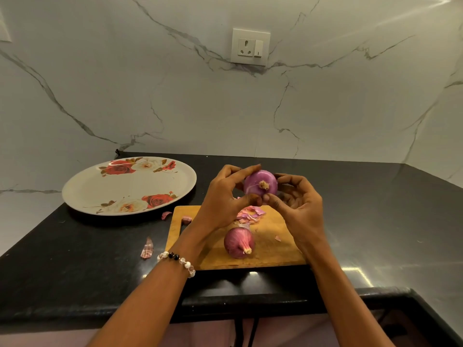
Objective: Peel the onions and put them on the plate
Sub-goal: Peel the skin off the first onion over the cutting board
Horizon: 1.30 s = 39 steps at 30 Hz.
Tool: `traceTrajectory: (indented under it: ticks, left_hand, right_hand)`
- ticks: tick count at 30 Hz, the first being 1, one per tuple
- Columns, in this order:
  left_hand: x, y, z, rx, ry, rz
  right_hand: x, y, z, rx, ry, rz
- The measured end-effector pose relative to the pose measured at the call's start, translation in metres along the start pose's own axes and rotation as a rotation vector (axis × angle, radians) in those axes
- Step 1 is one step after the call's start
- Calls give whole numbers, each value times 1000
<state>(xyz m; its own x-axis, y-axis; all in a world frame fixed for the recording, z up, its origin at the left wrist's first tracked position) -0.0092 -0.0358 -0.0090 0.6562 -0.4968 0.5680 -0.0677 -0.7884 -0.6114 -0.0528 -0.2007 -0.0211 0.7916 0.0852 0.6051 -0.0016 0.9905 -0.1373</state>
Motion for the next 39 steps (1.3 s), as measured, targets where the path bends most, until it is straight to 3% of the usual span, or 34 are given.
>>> traceTrajectory:
  ticks: [12,20,30,39]
  left_hand:
    - [-5,-3,-6,-244,-147,38]
    - [-5,1,-4,-74,-69,93]
    - [-2,6,-4,-29,-8,30]
    - [-1,7,-5,-78,67,102]
  right_hand:
    - [-3,-3,-3,-268,-92,-48]
    - [-4,0,-6,-584,-229,-106]
    - [-2,4,-3,-430,-101,-198]
    - [-2,3,-4,-313,-37,-197]
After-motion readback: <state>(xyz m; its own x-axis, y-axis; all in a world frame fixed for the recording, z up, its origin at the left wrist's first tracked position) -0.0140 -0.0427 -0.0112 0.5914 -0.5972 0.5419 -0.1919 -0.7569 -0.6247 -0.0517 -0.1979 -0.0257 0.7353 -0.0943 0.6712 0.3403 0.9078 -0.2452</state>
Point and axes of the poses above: each hand's wrist, its own x-axis towards the middle knuckle, its own y-axis out of the palm, z = x × y, the point moved 2 cm from there along x, towards the middle knuckle, and after that the axes turned 14 degrees about z, right-handed, at the moved point
